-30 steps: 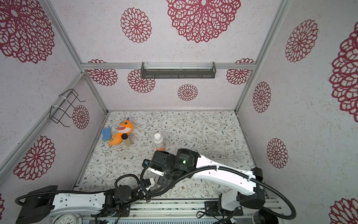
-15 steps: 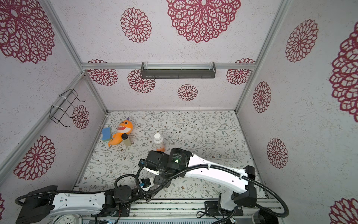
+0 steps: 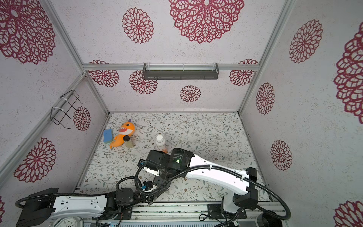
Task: Screw on the bottle caps
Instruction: Screw the bottle cap onto the plastic bottle.
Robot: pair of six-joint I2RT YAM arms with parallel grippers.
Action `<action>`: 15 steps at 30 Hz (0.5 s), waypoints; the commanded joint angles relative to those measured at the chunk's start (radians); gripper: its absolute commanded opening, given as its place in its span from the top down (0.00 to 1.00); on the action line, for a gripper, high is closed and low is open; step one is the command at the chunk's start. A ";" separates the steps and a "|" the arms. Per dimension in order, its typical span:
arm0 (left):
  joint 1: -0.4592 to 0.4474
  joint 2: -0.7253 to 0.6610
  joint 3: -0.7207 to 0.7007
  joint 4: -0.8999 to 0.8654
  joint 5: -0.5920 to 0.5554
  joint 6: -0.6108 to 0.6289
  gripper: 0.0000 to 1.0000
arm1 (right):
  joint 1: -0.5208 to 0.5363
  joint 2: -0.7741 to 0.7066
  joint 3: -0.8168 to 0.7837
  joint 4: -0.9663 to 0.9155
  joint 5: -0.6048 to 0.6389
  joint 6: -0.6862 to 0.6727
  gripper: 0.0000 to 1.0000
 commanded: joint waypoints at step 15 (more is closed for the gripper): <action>-0.034 -0.008 0.008 0.033 0.065 0.044 0.62 | -0.005 -0.280 -0.159 -0.003 -0.055 -0.314 0.32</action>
